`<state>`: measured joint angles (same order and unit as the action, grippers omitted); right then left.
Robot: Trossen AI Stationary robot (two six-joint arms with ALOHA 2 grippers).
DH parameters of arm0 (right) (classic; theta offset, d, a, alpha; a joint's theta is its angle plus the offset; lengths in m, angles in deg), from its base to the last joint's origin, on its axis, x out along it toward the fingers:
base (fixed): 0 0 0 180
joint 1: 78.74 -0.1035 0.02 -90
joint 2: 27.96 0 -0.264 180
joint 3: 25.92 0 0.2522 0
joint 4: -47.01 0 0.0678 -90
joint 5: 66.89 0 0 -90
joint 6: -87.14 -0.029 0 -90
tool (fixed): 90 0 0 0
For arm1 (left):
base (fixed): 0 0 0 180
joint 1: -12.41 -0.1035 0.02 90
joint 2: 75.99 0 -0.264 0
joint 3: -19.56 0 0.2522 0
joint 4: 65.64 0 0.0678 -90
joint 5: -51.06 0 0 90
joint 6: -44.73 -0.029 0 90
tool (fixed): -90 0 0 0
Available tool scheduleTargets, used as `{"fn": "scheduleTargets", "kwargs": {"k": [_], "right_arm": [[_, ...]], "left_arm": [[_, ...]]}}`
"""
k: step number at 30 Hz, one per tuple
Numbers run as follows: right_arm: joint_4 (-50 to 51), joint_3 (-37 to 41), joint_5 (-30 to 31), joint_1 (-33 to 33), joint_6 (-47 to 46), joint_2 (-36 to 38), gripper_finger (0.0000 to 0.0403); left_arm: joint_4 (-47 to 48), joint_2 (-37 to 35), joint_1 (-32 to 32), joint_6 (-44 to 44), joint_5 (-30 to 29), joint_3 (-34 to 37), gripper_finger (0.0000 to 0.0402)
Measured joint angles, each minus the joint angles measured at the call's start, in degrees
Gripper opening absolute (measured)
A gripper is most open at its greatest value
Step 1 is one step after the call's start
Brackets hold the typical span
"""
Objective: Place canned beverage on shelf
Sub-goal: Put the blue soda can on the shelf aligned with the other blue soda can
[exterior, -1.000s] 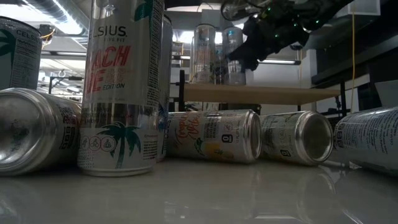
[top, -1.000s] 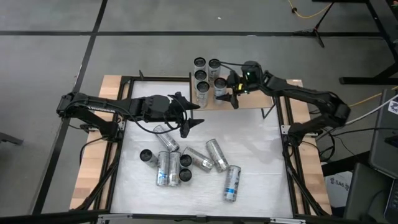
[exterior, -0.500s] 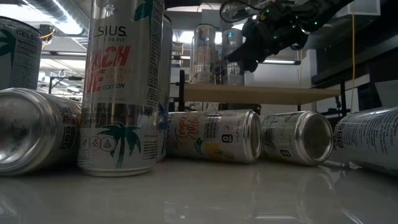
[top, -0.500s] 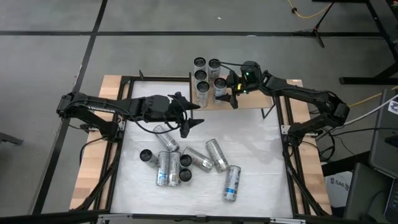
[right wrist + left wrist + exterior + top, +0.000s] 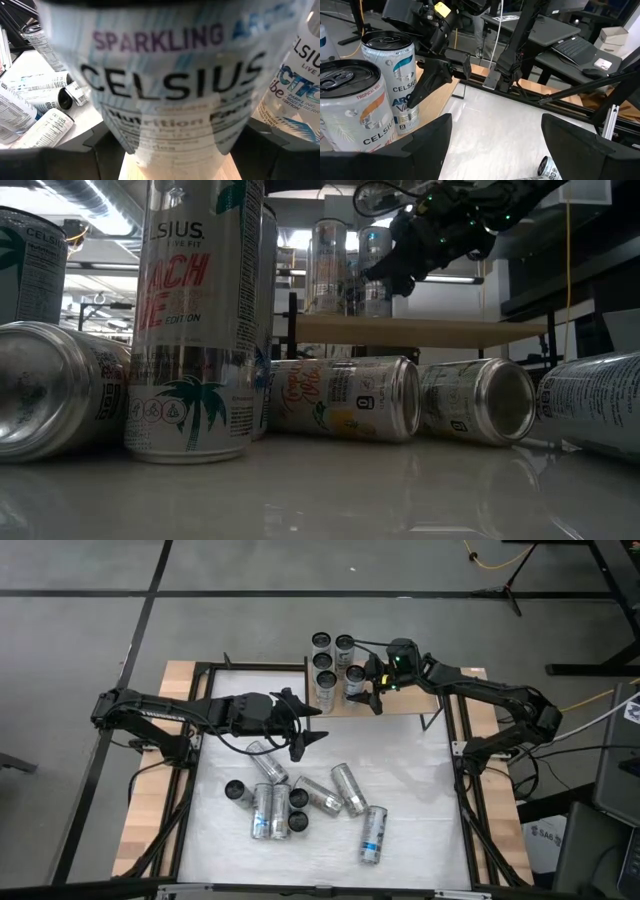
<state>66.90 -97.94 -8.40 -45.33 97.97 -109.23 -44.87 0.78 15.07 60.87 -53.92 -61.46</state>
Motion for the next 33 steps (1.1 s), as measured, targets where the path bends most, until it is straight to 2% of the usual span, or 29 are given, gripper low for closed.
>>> {"fn": "scheduleTargets", "kwargs": {"k": [12, 15, 21, 23, 33], "right_arm": [[-0.01, 0.0, 0.0, 0.0, -0.02, -0.01, 0.0298], [-0.02, 0.0, 0.02, 0.0, -0.02, -0.02, 0.032], [-0.02, 0.0, 0.02, 0.0, -0.02, -0.02, 0.0388], [-0.02, 0.0, 0.02, 0.0, -0.02, -0.02, 0.0396], [1.21, 0.02, 0.24, 0.0, -0.01, 3.0, 0.0375]], "left_arm": [[0.0, 0.0, 0.0, 0.0, 0.0, 0.0, 0.0304], [0.0, 0.0, 0.0, 0.0, 0.0, 0.0, 0.0304], [0.0, 0.0, 0.0, 0.0, 0.0, 0.0, 0.0304], [0.0, 0.0, 0.0, 0.0, 0.0, 0.0, 0.0304], [0.0, 0.0, 0.0, 0.0, 0.0, 0.0, 0.0304]]}}
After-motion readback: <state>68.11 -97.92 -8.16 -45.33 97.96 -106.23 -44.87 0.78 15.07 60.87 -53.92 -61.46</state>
